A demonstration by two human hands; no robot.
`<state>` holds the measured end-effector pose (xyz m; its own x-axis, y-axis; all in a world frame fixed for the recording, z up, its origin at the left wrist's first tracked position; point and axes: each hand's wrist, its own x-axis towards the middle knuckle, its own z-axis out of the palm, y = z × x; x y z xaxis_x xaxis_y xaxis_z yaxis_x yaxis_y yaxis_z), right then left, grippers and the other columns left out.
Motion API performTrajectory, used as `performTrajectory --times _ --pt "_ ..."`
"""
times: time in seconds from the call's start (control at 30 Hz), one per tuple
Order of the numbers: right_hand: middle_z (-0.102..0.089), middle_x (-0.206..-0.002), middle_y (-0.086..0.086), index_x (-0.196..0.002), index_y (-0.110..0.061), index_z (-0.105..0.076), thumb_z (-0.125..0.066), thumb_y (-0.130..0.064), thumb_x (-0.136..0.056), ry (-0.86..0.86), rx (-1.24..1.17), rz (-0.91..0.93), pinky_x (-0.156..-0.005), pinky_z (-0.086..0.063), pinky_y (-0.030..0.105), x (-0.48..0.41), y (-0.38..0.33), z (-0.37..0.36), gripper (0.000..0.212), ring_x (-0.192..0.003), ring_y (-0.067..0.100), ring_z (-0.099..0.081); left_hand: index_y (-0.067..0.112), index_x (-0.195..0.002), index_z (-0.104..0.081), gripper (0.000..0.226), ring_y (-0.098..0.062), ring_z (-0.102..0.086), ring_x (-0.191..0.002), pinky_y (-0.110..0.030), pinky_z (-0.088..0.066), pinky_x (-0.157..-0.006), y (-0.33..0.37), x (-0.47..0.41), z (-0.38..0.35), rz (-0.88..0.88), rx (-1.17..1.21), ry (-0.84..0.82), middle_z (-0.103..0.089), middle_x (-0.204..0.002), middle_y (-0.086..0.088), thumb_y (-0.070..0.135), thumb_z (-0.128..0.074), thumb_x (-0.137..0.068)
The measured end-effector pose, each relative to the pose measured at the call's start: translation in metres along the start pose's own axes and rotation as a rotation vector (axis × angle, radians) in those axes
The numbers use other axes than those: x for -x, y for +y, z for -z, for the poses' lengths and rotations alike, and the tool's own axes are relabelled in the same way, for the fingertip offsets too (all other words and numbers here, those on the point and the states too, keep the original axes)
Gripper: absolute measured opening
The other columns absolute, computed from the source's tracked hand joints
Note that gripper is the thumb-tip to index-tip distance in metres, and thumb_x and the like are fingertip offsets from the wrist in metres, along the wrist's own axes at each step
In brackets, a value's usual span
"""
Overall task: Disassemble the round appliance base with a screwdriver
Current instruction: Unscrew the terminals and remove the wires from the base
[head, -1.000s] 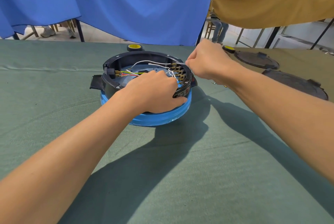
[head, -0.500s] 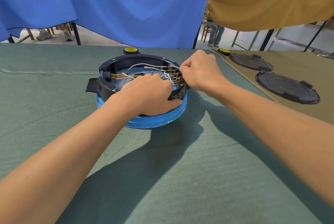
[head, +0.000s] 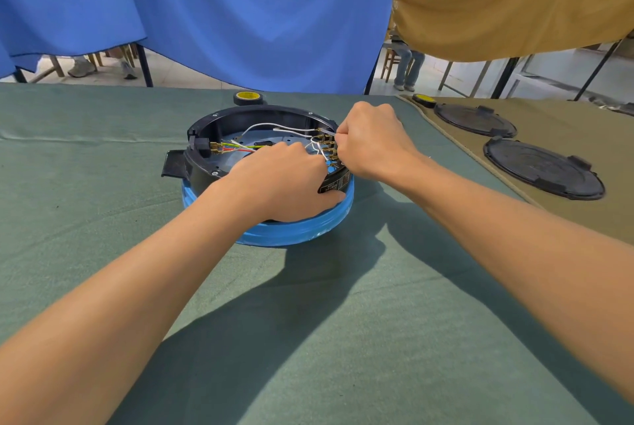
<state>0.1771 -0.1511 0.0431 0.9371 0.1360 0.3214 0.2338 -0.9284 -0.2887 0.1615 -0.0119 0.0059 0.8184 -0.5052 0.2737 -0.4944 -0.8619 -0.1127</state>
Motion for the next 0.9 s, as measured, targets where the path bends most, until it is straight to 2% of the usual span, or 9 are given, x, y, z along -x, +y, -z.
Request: performTrajectory --times 0.23,0.4,0.47,0.53,0.67,0.73,0.8,0.87,0.9 --pt "-0.033 -0.047 0.004 -0.045 -0.01 -0.038 -0.05 -0.004 -0.088 0.029 -0.025 0.012 -0.056 -0.046 0.044 0.002 0.006 0.006 0.045 -0.049 0.02 -0.031 0.024 -0.059 -0.026 0.053 -0.01 -0.031 -0.053 -0.032 -0.032 -0.059 0.0 0.002 0.002 0.008 0.013 0.001 -0.032 -0.06 0.005 0.064 -0.04 -0.091" --pt "-0.032 -0.048 0.008 -0.044 -0.012 -0.036 -0.048 -0.002 -0.084 0.044 0.027 0.044 -0.065 -0.051 0.043 -0.011 0.01 0.023 0.043 -0.052 0.026 -0.029 0.023 -0.059 -0.027 0.053 -0.01 -0.03 -0.053 -0.031 -0.026 -0.054 0.001 0.002 0.002 0.003 0.003 0.034 -0.031 -0.06 0.005 0.064 -0.04 -0.091" --pt "-0.046 -0.054 0.02 -0.046 -0.007 -0.045 -0.048 -0.001 -0.084 -0.017 0.044 0.061 -0.064 -0.051 0.041 -0.019 0.011 0.028 0.038 -0.056 0.038 -0.04 0.023 -0.059 -0.028 0.053 -0.011 -0.032 -0.053 -0.03 -0.023 -0.05 -0.001 0.002 0.002 -0.006 0.001 0.04 -0.032 -0.06 0.004 0.064 -0.04 -0.091" --pt "-0.068 -0.082 0.027 -0.061 0.006 -0.061 -0.05 -0.003 -0.086 -0.08 0.081 0.07 -0.073 -0.057 0.049 -0.023 0.011 0.028 0.029 -0.074 0.044 -0.06 0.023 -0.059 -0.029 0.053 -0.011 -0.035 -0.053 -0.029 -0.021 -0.047 -0.001 0.002 0.001 -0.011 0.006 0.039 -0.035 -0.06 0.004 0.064 -0.04 -0.09" --pt "-0.071 -0.096 0.023 -0.07 0.007 -0.063 -0.05 -0.005 -0.087 -0.118 0.143 0.106 -0.074 -0.055 0.054 -0.026 0.01 0.027 0.024 -0.083 0.04 -0.065 0.019 -0.057 -0.038 0.057 -0.013 -0.037 -0.052 -0.027 -0.022 -0.048 -0.003 0.001 0.005 0.024 0.104 0.002 -0.038 -0.057 0.004 0.068 -0.043 -0.086" --pt "-0.07 -0.099 0.023 -0.072 0.007 -0.059 -0.05 -0.005 -0.085 -0.141 0.181 0.127 -0.074 -0.056 0.053 -0.029 0.008 0.03 0.02 -0.084 0.039 -0.063 0.012 -0.056 -0.04 0.064 -0.016 -0.032 -0.047 -0.029 -0.023 -0.049 -0.01 0.002 0.012 0.048 0.345 -0.045 -0.031 -0.049 0.004 0.068 -0.046 -0.086" --pt "-0.069 -0.101 0.019 -0.068 -0.002 -0.055 -0.05 -0.007 -0.085 -0.167 0.218 0.138 -0.076 -0.056 0.049 -0.03 0.005 0.033 0.018 -0.088 0.037 -0.062 0.017 -0.052 -0.039 0.061 -0.013 -0.029 -0.047 -0.028 -0.022 -0.049 -0.019 0.002 0.019 0.107 0.524 0.001 -0.029 -0.048 0.006 0.066 -0.046 -0.088" --pt "-0.066 -0.097 0.013 -0.068 -0.008 -0.051 -0.05 -0.008 -0.086 -0.189 0.249 0.15 -0.072 -0.055 0.041 -0.033 0.0 0.036 0.019 -0.088 0.038 -0.06 0.029 -0.06 -0.055 0.048 -0.014 -0.044 -0.059 -0.027 -0.026 -0.052 -0.025 0.001 0.021 0.165 0.288 0.179 -0.05 -0.058 0.01 0.065 -0.044 -0.09" --pt "-0.061 -0.087 0.012 -0.064 -0.009 -0.045 -0.049 -0.007 -0.086 -0.193 0.261 0.154 -0.063 -0.05 0.036 -0.034 -0.003 0.036 0.022 -0.077 0.037 -0.056 0.033 -0.071 -0.065 0.042 -0.017 -0.05 -0.069 -0.028 -0.029 -0.054 -0.027 0.0 0.02 0.177 0.124 0.264 -0.059 -0.068 0.008 0.064 -0.044 -0.091"
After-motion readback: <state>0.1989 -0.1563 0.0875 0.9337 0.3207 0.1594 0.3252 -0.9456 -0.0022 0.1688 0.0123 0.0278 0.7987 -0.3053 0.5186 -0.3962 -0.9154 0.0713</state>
